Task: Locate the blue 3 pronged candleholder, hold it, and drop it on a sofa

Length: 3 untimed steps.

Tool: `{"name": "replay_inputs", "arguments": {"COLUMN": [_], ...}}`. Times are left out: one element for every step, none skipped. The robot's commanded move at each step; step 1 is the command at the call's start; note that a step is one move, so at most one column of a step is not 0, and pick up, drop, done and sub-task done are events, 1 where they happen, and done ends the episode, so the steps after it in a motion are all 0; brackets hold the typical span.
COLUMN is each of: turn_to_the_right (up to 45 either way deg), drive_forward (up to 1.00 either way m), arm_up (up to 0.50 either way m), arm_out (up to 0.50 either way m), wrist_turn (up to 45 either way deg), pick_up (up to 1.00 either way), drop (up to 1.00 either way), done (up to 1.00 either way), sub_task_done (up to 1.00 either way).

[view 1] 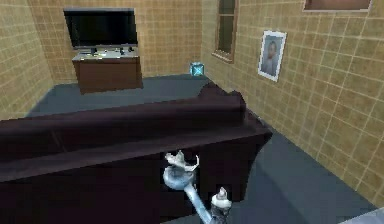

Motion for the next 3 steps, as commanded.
{"name": "replay_inputs", "arguments": {"turn_to_the_right": [0.0,18.0,0.0], "drive_forward": [0.50,0.00,0.40], "arm_up": [0.00,0.00,0.00], "arm_out": [0.00,0.00,0.00], "wrist_turn": [0.0,0.0,0.0], "pick_up": [0.00,0.00,0.00], "drop": [0.00,0.00,0.00], "done": [0.00,0.00,0.00], "sub_task_done": [0.00,0.00,0.00]}}
